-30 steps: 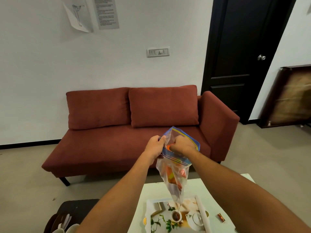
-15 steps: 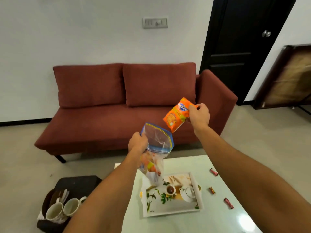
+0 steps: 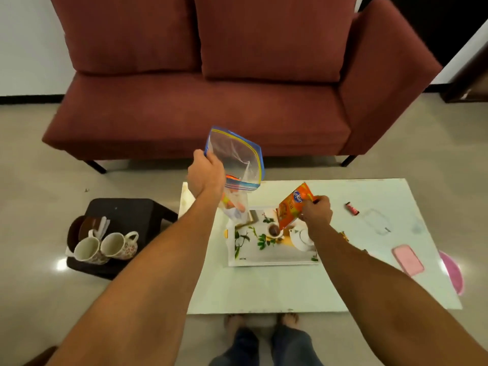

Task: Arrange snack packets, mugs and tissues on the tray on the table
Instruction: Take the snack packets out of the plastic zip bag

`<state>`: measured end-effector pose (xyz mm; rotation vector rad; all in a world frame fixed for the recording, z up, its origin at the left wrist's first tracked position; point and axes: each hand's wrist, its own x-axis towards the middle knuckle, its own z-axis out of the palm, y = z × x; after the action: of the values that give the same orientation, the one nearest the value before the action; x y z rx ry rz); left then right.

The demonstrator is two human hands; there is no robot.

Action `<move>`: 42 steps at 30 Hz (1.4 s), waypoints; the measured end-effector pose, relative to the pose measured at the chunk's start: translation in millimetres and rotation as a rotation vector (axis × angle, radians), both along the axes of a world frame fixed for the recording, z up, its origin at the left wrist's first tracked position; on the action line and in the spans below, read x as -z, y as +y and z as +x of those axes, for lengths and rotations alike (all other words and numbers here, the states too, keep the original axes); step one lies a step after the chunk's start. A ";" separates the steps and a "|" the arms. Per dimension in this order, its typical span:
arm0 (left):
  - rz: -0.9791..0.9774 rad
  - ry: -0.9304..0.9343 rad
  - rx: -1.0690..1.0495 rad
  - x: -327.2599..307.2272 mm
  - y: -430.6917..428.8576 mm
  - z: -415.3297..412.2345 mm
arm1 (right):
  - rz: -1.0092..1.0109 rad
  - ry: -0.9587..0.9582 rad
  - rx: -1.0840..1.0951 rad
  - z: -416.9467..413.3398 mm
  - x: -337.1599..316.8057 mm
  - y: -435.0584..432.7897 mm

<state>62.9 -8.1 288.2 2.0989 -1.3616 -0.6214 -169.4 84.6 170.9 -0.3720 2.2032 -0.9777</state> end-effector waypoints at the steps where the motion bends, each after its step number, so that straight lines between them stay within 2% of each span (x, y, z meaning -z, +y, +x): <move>1: -0.012 -0.004 0.008 10.4 0.2 3.5 | -0.002 -0.070 0.010 7.1 15.8 2.6; 4: -0.042 -0.012 0.043 37.4 1.1 14.4 | 0.022 -0.251 0.034 21.8 53.8 10.2; 6: -0.047 -0.013 0.073 51.2 2.6 20.3 | 0.127 -0.284 0.049 23.5 70.3 21.0; 8: -0.027 -0.005 0.103 59.0 6.2 23.9 | 0.199 -0.200 0.064 20.3 75.6 32.5; 10: -0.017 0.001 0.111 61.3 11.0 23.5 | 0.177 0.020 0.000 17.0 68.6 36.4; 12: -0.011 -0.003 0.121 58.6 14.9 19.4 | -0.031 0.218 -0.068 18.7 48.7 25.0; 15: -0.021 -0.002 0.172 50.8 19.1 10.9 | -0.433 0.387 -0.254 38.8 -6.5 -12.8; 18: -0.048 -0.030 0.217 41.6 24.0 2.8 | -0.610 0.454 -0.581 69.6 -58.6 -48.0; 20: -0.078 -0.045 0.238 37.2 27.2 -2.4 | -0.438 0.423 -0.823 89.5 -74.3 -70.0; 23: -0.151 0.017 0.263 33.7 28.4 -9.2 | 0.138 0.438 -1.139 107.6 -68.9 -92.5; 24: -0.175 0.047 0.273 32.9 28.6 -10.7 | 0.270 0.431 -1.171 109.0 -64.2 -93.7; 26: -0.204 0.122 0.319 31.7 28.9 -14.3 | 0.397 0.406 -1.136 105.0 -52.2 -91.4; 30: -0.224 0.295 0.404 31.9 29.4 -22.6 | 0.424 0.384 -0.911 92.0 -33.9 -87.1; 33: -0.244 0.313 0.404 36.7 33.3 -27.7 | 0.422 0.424 -0.801 87.8 -26.8 -87.1; 36: -0.242 0.172 0.310 44.5 31.6 -28.5 | 0.374 0.570 -0.858 94.4 -25.6 -85.1; 40: -0.113 -0.042 0.237 63.1 22.3 -27.0 | 0.207 0.748 -0.945 103.3 -48.5 -82.8; 42: -0.065 -0.111 0.202 72.6 20.2 -25.9 | 0.141 0.773 -0.924 95.3 -68.5 -79.1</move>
<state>37.0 12.2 215.7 1.9851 -1.6481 -0.5400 -74.1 5.5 239.5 -1.7262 2.2568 -0.1485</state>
